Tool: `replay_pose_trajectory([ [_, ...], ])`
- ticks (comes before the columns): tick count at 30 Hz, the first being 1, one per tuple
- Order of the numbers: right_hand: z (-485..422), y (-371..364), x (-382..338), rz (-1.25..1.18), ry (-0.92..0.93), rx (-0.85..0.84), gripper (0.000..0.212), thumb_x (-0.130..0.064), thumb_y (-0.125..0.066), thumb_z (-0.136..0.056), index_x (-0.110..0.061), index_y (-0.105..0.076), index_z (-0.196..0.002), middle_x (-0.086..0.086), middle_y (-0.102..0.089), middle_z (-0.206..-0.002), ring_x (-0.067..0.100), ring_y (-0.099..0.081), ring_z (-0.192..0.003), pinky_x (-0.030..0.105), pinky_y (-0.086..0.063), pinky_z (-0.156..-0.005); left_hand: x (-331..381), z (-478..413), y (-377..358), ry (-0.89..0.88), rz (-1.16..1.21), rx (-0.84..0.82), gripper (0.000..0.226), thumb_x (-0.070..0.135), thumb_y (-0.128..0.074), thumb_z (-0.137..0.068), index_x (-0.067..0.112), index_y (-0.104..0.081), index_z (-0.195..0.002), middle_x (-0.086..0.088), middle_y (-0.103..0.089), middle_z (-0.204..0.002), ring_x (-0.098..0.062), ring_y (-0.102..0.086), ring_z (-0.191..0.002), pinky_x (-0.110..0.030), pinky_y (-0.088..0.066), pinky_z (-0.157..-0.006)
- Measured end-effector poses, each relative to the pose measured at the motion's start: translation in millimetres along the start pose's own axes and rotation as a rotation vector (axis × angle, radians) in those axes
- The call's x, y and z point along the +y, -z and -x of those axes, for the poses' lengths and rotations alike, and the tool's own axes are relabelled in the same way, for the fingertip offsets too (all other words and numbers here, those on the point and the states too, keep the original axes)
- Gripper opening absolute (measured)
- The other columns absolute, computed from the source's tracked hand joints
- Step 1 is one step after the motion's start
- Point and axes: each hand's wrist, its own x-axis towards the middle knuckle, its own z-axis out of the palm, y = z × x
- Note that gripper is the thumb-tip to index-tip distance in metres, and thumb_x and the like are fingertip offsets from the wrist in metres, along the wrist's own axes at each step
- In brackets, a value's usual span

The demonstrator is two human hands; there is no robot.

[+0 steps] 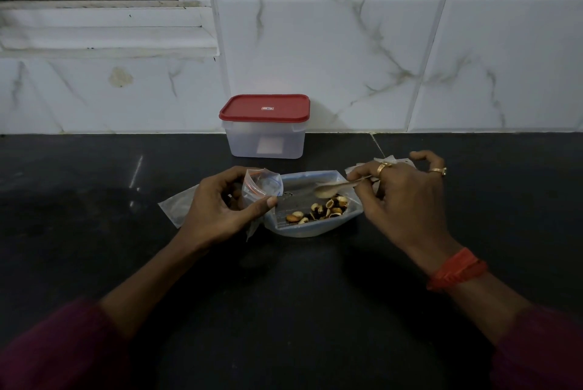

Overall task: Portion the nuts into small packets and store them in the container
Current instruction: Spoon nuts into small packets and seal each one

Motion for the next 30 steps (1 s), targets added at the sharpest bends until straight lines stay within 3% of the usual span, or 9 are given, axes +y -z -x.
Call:
replay_pose_trajectory([
  [3,2.1,-3.8,-2.6,-0.031,-0.004,-0.045,0.030,-0.040,-0.047,-0.089,-0.032,-0.076,-0.092,-0.015,-0.064,-0.063,0.002,-0.058,-0.066,0.039,-0.028,-0.106,0.0,-0.2,0.2,-0.004,-0.010,-0.002,0.057,0.056,-0.075,-0.073,0.027,-0.067,-0.121,0.013,-0.073,-0.109,-0.012,-0.070,-0.098,-0.048,-0.061,-0.079],
  [7,4.3,-8.9,-6.3,-0.186,-0.010,-0.106,0.017,-0.032,-0.062,-0.091,-0.032,-0.075,-0.100,-0.013,-0.069,-0.070,0.002,-0.061,-0.075,0.037,-0.030,-0.107,0.6,-0.2,-0.3,-0.003,0.005,-0.003,0.058,0.056,-0.075,-0.072,0.025,-0.067,-0.121,0.011,-0.073,-0.108,-0.012,-0.070,-0.098,-0.046,-0.061,-0.078],
  [10,1.9,-7.1,-6.6,-0.215,-0.001,-0.030,0.022,-0.039,-0.054,-0.090,-0.035,-0.073,-0.102,-0.011,-0.071,-0.074,0.003,-0.062,-0.076,0.033,-0.030,-0.102,0.3,-0.5,0.0,-0.002,0.012,-0.007,0.058,0.055,-0.075,-0.072,0.025,-0.066,-0.121,0.012,-0.073,-0.108,-0.011,-0.070,-0.099,-0.046,-0.061,-0.079],
  [15,-2.1,1.9,-3.2,-0.229,-0.009,0.092,0.022,-0.037,-0.052,-0.089,-0.029,-0.072,-0.084,-0.016,-0.066,-0.068,-0.001,-0.058,-0.065,0.038,-0.033,-0.099,-1.3,-0.5,0.3,0.000,0.009,-0.008,0.058,0.056,-0.076,-0.072,0.027,-0.066,-0.121,0.011,-0.072,-0.110,-0.011,-0.070,-0.100,-0.047,-0.061,-0.081],
  [20,0.7,-0.1,-5.7,-0.092,0.075,0.034,0.021,-0.036,-0.051,-0.090,-0.030,-0.071,-0.086,-0.013,-0.068,-0.072,0.003,-0.059,-0.066,0.040,-0.031,-0.099,-1.2,-0.9,0.5,-0.003,0.000,-0.009,0.057,0.057,-0.075,-0.073,0.027,-0.066,-0.120,0.012,-0.073,-0.108,-0.011,-0.070,-0.098,-0.046,-0.062,-0.078],
  [24,2.1,-1.5,-5.9,-0.110,0.112,0.020,0.022,-0.034,-0.051,-0.092,-0.030,-0.072,-0.095,-0.014,-0.072,-0.083,0.004,-0.063,-0.074,0.044,-0.033,-0.102,-1.6,-1.0,0.9,0.001,0.001,-0.012,0.058,0.057,-0.075,-0.072,0.026,-0.066,-0.120,0.012,-0.073,-0.108,-0.011,-0.070,-0.098,-0.046,-0.062,-0.078],
  [30,4.2,-3.2,-9.1,-0.211,0.208,0.017,0.017,-0.029,-0.056,-0.090,-0.027,-0.073,-0.088,-0.012,-0.072,-0.081,0.004,-0.064,-0.075,0.046,-0.033,-0.104,0.0,-0.5,0.4,-0.015,0.000,-0.003,0.057,0.055,-0.075,-0.073,0.026,-0.067,-0.121,0.012,-0.072,-0.109,-0.012,-0.070,-0.098,-0.047,-0.061,-0.078],
])
